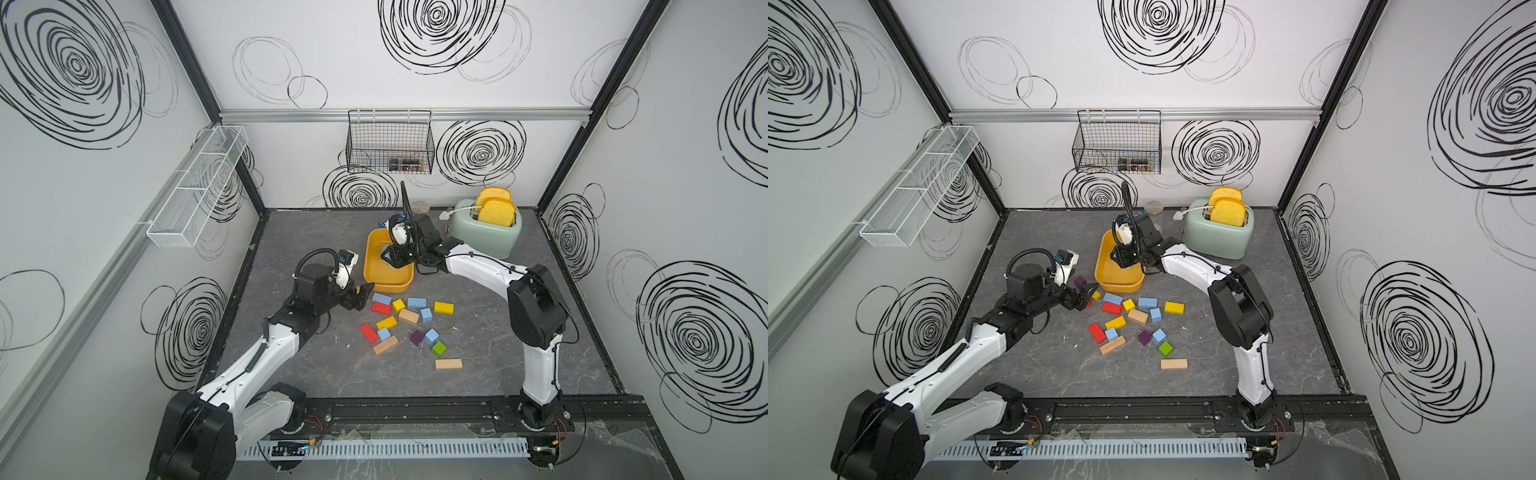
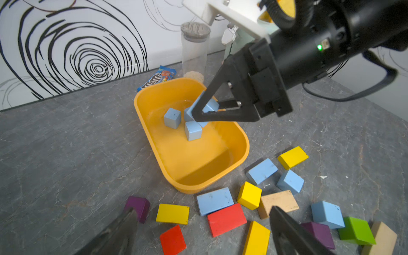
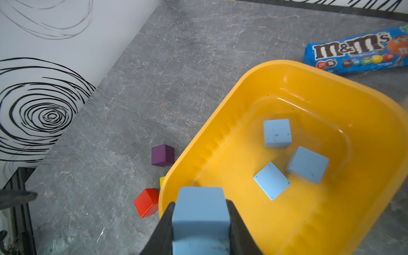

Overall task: Pick out the blue building blocks
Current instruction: Place the building block in the storage box.

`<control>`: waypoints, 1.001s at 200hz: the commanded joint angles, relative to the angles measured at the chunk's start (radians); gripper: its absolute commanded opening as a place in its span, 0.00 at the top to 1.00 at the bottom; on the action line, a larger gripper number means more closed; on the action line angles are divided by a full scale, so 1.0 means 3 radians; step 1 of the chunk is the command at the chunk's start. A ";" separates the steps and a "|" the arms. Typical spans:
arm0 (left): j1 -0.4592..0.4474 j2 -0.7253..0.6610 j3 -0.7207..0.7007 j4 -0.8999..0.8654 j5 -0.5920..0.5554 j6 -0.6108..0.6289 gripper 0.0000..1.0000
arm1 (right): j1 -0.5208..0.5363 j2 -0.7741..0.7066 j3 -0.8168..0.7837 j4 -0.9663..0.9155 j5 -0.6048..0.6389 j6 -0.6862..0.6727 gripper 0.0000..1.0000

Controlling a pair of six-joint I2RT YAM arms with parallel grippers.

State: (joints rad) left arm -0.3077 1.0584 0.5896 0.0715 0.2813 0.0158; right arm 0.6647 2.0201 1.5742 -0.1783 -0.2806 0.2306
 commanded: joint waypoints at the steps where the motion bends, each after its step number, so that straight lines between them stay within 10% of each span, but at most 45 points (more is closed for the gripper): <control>1: -0.0026 -0.0106 -0.0038 -0.0022 -0.0095 -0.0035 0.04 | -0.0013 0.0150 0.0176 -0.0121 0.0012 -0.0023 1.00; 200: -0.0314 -0.0128 -0.0123 -0.0279 -0.0546 0.0087 0.04 | -0.0013 0.1200 0.1162 -0.0276 0.0127 0.0048 0.75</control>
State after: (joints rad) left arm -0.3965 1.0126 0.5476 -0.0322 0.1291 0.0257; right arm 0.6647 2.3554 1.8725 -0.2321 -0.2508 0.2459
